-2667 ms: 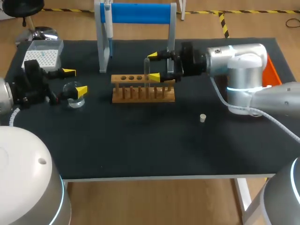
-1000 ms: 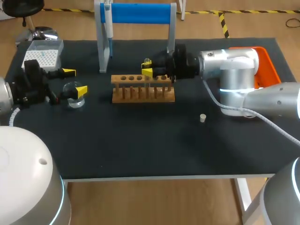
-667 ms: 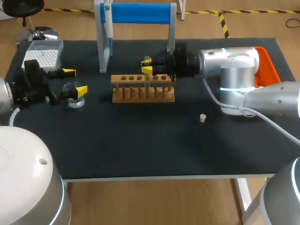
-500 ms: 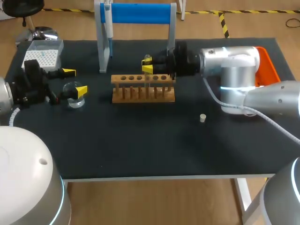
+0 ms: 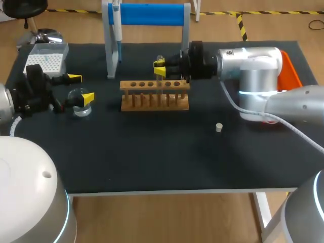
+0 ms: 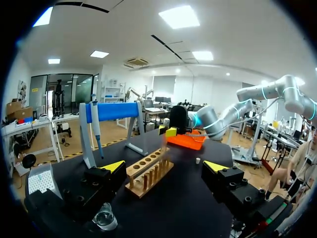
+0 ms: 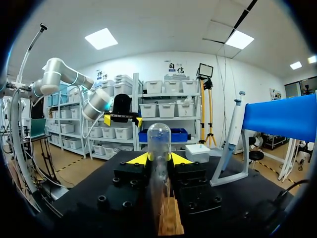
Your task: Invert the test tube, pick up the pipette, mount the tip to pipette, aspirate from beaker and dispense into the tube, eject the tip, return the pipette, and cap with the stopper.
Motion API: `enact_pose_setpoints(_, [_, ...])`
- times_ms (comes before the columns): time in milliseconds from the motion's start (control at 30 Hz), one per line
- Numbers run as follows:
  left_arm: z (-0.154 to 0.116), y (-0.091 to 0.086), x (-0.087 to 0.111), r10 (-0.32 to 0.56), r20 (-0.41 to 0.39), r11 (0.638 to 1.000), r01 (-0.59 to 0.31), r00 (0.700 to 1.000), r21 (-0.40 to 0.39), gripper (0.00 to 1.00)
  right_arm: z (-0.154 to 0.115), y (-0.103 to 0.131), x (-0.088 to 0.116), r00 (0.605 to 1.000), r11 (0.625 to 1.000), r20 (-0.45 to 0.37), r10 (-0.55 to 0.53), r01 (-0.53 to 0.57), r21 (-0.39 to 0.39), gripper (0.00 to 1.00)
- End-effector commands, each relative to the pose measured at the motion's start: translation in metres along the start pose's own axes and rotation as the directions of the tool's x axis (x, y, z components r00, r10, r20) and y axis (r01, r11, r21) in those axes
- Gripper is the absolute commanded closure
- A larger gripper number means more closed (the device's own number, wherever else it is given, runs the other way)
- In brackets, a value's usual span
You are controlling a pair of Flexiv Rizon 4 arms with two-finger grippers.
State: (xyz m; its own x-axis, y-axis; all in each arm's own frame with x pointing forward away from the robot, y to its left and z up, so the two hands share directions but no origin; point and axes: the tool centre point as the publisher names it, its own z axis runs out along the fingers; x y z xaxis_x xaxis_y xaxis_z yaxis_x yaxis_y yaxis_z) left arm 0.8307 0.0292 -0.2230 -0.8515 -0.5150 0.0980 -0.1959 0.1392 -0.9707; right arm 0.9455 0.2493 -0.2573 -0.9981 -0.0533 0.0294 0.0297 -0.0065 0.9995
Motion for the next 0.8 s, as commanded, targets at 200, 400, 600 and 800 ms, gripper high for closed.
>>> enact_pose_setpoints(200, [0.001,0.001,0.001,0.001,0.003,1.000,-0.001,1.000,0.003,0.00,0.000,0.010,0.001,1.000,1.000,0.009,0.002,-0.002,0.012,1.00])
enact_pose_setpoints(400, [0.001,0.001,0.001,0.001,0.003,1.000,-0.001,1.000,0.003,0.00,0.000,0.016,0.001,1.000,1.000,0.011,0.018,-0.018,0.005,1.00])
enact_pose_setpoints(600, [0.001,0.001,0.001,0.001,0.003,1.000,-0.001,1.000,0.003,0.00,0.000,0.022,0.002,1.000,1.000,0.011,0.019,-0.019,0.004,1.00])
enact_pose_setpoints(800, [0.001,0.001,0.001,0.001,0.003,1.000,-0.001,1.000,0.003,0.00,0.000,0.027,0.002,1.000,1.000,0.011,0.016,-0.016,0.003,1.00])
